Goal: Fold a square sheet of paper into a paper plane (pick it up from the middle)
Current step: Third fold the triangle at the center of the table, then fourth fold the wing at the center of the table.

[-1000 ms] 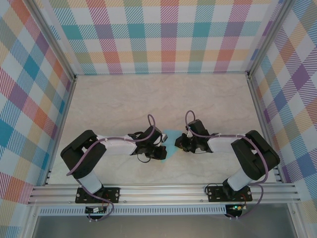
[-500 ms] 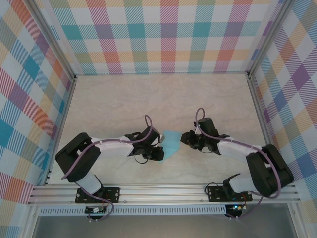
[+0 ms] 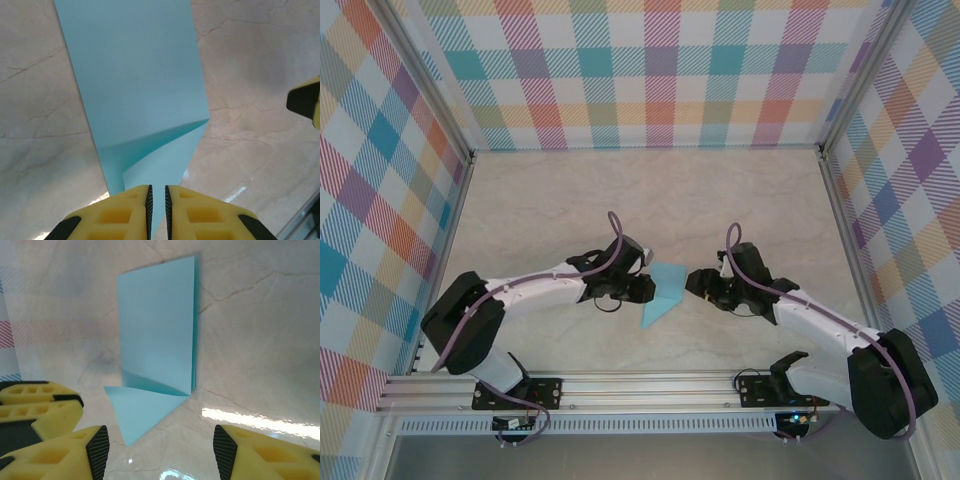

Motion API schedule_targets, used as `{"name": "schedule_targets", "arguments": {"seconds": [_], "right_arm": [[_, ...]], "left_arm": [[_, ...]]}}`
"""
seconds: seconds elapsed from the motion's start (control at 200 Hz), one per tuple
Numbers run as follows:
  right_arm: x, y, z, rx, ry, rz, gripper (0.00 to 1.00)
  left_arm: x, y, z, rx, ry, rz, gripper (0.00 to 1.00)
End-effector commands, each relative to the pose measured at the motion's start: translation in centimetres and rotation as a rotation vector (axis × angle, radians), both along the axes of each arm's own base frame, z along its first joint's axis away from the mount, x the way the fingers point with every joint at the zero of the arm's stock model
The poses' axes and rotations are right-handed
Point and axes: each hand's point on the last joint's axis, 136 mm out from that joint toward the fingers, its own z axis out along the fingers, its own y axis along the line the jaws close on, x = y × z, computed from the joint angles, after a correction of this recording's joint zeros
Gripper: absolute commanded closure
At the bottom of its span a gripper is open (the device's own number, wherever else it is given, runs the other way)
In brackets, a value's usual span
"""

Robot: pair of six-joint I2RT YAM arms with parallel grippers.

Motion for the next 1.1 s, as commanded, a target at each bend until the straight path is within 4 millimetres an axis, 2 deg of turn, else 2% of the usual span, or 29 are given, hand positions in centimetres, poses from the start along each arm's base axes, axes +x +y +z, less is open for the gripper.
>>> {"name": "schedule_targets", "arguments": {"seconds": [0.0, 0.095, 0.22, 0.495, 0.71, 1.095], "right_arm": [[-0.6, 0.4, -0.9, -0.019, 0.043, 0.013, 0.38], [-0.6, 1.2, -1.3, -0.026, 0.06, 0.036, 0.39], [-0.5, 2.0, -1.6, -0.03, 0.071, 0.044, 0.4], [0.0, 3.5, -2.4, -0.007, 0.096, 0.058, 0.4], [0.6, 4.9, -2.5, 0.033, 0.104, 0.072, 0.48], [1.2, 4.9, -3.3, 0.016, 0.133, 0.041, 0.47]], "left_arm": [[0.9, -0.4, -1.1, 0.019, 0.027, -0.011, 0.84], [1.3, -0.8, -2.1, 0.038, 0.042, -0.013, 0.85], [1.7, -0.2, -3.4, 0.093, 0.04, 0.003, 0.87], [1.4, 0.4, -4.6, 0.116, 0.05, 0.004, 0.9], [1.0, 0.8, -5.5, 0.12, 0.069, 0.014, 0.92], [0.6, 1.3, -6.3, 0.14, 0.081, 0.018, 0.93]]}}
